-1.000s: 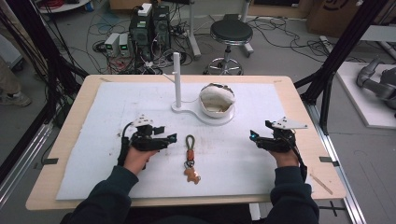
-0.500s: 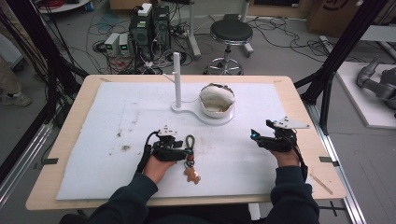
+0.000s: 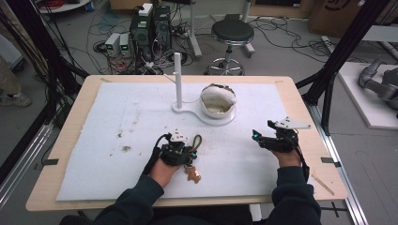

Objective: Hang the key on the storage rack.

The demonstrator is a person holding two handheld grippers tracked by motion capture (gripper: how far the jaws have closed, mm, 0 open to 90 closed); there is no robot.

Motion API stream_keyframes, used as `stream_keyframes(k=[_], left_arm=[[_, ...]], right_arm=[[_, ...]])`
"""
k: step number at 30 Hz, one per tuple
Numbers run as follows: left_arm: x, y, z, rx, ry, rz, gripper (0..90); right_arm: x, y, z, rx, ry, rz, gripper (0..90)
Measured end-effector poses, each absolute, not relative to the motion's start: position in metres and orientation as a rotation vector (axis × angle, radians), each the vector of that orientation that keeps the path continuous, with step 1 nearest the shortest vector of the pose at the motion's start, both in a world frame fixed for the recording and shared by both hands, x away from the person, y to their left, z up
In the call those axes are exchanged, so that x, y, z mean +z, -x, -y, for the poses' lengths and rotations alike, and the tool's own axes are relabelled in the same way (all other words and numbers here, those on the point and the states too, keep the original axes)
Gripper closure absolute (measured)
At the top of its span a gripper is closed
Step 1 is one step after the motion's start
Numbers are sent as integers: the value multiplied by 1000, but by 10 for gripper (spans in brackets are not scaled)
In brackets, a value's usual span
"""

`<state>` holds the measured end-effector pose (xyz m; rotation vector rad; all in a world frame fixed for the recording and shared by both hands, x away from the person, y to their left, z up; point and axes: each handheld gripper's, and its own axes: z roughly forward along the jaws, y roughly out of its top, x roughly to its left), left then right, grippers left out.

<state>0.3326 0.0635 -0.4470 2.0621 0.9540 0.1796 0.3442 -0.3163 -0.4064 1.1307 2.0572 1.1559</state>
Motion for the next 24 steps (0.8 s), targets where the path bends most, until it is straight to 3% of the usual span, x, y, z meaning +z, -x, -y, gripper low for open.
stream_keyframes(k=[10,11,12,15,20,24], left_arm=[[-444,-365,-104,202,-2096,-936,726],[-444,-366,-104,238,-2081,-977,690],[-444,-366,-102,281,-2081,-1015,546],[-444,-357,-95,373,-2104,-1063,395],[-451,-342,-89,497,-2086,-1044,362],[-450,-343,-89,482,-2085,-1040,399]], right_arm=[[-407,-344,315,1158,-1130,-2063,247],[-407,-345,315,1154,-1125,-2063,247],[-407,-345,315,1153,-1127,-2065,247],[-407,-345,315,1153,-1127,-2062,247],[-407,-345,315,1155,-1133,-2059,247],[-407,-345,314,1151,-1130,-2065,248]])
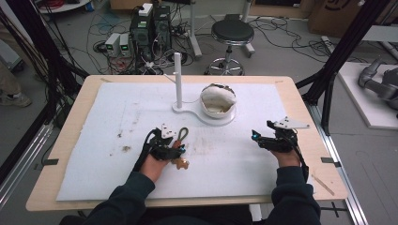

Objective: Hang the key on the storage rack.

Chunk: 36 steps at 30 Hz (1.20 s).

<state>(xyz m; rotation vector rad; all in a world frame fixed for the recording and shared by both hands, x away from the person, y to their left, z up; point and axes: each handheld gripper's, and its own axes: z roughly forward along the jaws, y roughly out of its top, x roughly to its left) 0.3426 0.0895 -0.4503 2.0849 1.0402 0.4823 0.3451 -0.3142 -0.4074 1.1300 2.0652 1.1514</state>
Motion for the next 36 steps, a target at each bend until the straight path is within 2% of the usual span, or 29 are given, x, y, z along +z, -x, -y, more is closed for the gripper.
stream_keyframes(k=[1,3,7,17,27,36], left_arm=[[-450,-342,-90,482,-2084,-1034,416],[-450,-342,-90,469,-2076,-1023,602],[-449,-345,-96,435,-2052,-1040,678],[-438,-342,-102,411,-1937,-965,700],[-407,-345,-137,429,-1758,-969,701],[-380,-354,-157,442,-1680,-944,701]], right_arm=[[-407,-345,314,1151,-1129,-2066,248],[-407,-345,314,1150,-1126,-2069,248],[-407,-345,314,1153,-1129,-2064,248],[-407,-345,316,1164,-1141,-2056,249],[-406,-344,316,1169,-1140,-2050,249],[-406,-344,316,1176,-1145,-2045,249]])
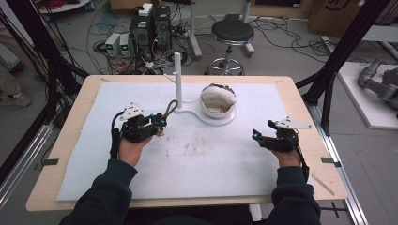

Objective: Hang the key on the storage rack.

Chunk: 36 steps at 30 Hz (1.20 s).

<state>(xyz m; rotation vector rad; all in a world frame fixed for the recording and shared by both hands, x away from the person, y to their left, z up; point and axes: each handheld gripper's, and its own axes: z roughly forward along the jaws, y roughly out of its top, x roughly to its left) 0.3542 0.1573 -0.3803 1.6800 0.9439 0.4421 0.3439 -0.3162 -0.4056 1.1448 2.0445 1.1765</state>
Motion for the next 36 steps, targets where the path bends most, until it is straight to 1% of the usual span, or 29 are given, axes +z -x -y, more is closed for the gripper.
stream_keyframes(k=[13,24,30,36], left_arm=[[-354,-377,-151,442,-1653,-903,702],[-324,-383,-152,475,-1590,-834,702],[-316,-392,-152,486,-1587,-849,701],[-320,-409,-150,491,-1612,-905,701]], right_arm=[[-405,-344,316,1182,-1133,-2043,249],[-405,-343,317,1186,-1138,-2040,249],[-405,-344,316,1187,-1137,-2041,249],[-405,-344,317,1186,-1136,-2044,249]])
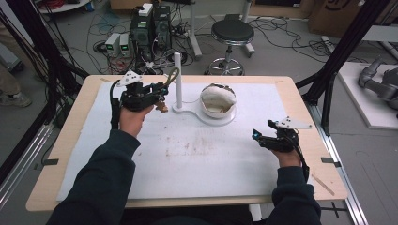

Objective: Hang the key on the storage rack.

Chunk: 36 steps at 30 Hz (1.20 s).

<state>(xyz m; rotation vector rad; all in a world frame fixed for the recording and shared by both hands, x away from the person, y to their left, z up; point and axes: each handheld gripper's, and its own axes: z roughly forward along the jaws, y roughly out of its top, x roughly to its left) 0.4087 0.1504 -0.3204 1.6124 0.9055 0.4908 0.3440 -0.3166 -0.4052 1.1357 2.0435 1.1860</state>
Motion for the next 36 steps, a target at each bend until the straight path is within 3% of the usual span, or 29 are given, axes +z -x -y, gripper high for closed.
stream_keyframes(k=[13,16,23,25,28,36], left_arm=[[-342,-427,-142,471,-1667,-995,660],[-348,-424,-148,414,-1651,-1014,532],[-372,-404,-168,347,-1602,-969,398],[-378,-395,-173,362,-1597,-947,288],[-386,-383,-181,400,-1599,-925,206],[-389,-364,-189,481,-1618,-859,204]], right_arm=[[-405,-344,318,1193,-1140,-2042,249],[-405,-344,319,1191,-1141,-2042,249],[-406,-343,318,1188,-1137,-2042,249],[-405,-343,319,1188,-1135,-2042,249],[-406,-344,319,1189,-1141,-2042,249],[-407,-345,319,1192,-1143,-2040,248]])
